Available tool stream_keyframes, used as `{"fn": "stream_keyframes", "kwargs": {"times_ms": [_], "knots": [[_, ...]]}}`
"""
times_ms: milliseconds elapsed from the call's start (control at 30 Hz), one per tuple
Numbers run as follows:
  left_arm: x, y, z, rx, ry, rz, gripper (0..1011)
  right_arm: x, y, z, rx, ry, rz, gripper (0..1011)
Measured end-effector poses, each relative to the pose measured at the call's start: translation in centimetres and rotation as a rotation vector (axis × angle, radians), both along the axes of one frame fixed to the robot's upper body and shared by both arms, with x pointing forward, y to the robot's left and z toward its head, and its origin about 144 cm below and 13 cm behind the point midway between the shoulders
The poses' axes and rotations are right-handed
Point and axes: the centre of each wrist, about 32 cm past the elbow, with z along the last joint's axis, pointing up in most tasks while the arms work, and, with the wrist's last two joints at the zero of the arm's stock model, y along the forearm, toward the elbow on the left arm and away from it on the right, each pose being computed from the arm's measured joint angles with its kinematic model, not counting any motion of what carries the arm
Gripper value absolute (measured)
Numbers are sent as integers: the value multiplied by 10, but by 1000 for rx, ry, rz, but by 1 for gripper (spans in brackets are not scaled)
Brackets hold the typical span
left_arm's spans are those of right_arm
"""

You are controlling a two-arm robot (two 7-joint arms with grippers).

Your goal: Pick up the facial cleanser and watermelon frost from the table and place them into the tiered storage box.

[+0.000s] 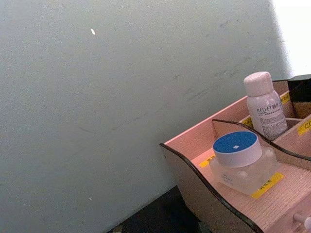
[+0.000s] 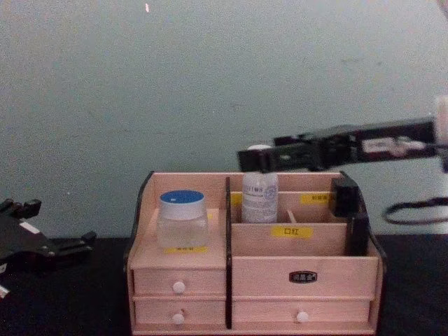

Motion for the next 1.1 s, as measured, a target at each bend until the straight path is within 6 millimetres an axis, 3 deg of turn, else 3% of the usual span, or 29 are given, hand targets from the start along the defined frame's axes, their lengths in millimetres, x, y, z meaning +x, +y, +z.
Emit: {"fn": "stream_keyframes", "kwargs": {"times_ms": [200, 600, 1100], "knots": [[0, 0, 0, 0, 0, 0, 1001, -25, -30, -13, -1, -16, -78, 1003], [0, 0, 0, 0, 0, 0, 1001, -48, -66, -37, -3, -49, -313, 1003], [0, 0, 0, 0, 0, 0, 1001, -56, -76, -69, -30, -166, -606, 1003]]}}
